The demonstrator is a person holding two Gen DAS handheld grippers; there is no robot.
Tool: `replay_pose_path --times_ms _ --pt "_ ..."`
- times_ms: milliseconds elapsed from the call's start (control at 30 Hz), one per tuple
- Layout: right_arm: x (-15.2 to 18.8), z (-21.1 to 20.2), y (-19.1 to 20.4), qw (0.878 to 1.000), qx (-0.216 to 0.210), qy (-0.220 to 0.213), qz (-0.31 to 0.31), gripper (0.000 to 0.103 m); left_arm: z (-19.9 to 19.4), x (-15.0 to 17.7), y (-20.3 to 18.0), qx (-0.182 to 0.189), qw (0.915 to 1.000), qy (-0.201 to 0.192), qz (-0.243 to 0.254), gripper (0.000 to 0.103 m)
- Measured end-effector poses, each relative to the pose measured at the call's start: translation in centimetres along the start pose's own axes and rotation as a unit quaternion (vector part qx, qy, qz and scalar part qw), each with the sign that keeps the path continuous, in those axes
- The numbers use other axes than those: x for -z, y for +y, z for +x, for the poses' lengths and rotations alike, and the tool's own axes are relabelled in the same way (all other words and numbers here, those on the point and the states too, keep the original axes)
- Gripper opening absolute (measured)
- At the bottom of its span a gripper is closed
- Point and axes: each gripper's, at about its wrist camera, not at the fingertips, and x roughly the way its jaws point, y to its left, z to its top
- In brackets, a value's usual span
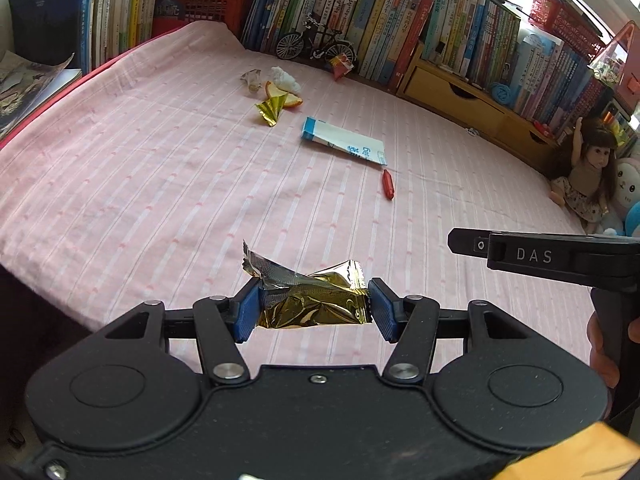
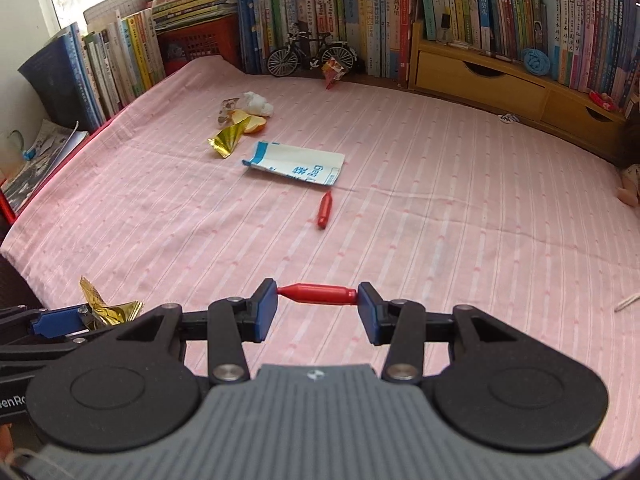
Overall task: Collect trash
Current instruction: 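Carry the gold wrapper and red stick down past the bed edge to the black bin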
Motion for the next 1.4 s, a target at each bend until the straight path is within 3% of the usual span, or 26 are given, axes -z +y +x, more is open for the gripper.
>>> replay_pose_path --times_ms 233,500,800,1000,1167,1400 --pt "4.1 -2.8 4.5 1.0 -0.014 0.001 -0.001 0.051 -3.5 3.9 3.4 -0.01 0.9999 0.011 0.004 0.054" --pt "9.1 -3.6 8.7 0.999 -0.037 0.019 -0.007 0.051 -4.4 8.3 7.4 -0.024 0.9984 0.05 -0.001 0.054" --pt "14.5 -2.0 11.8 0.996 -0.071 0.058 -0.022 0.051 -1.9 12.8 10.6 -0.04 0.9931 0.111 -0.005 0.054" --pt "16.7 1.3 12.9 0.992 -0.066 0.103 -0.016 0.051 1.4 14.7 12.3 -0.051 0.9859 0.159 -0.006 0.055" --pt "18.0 4.6 13.8 0.988 -0.053 0.141 -0.024 0.051 4.3 16.4 13.8 -0.072 0.9748 0.211 -0.005 0.055" --pt "19.3 7.8 14.7 0.982 -0.047 0.177 -0.041 0.051 6.6 18.1 15.5 -0.077 0.9688 0.235 -0.016 0.055"
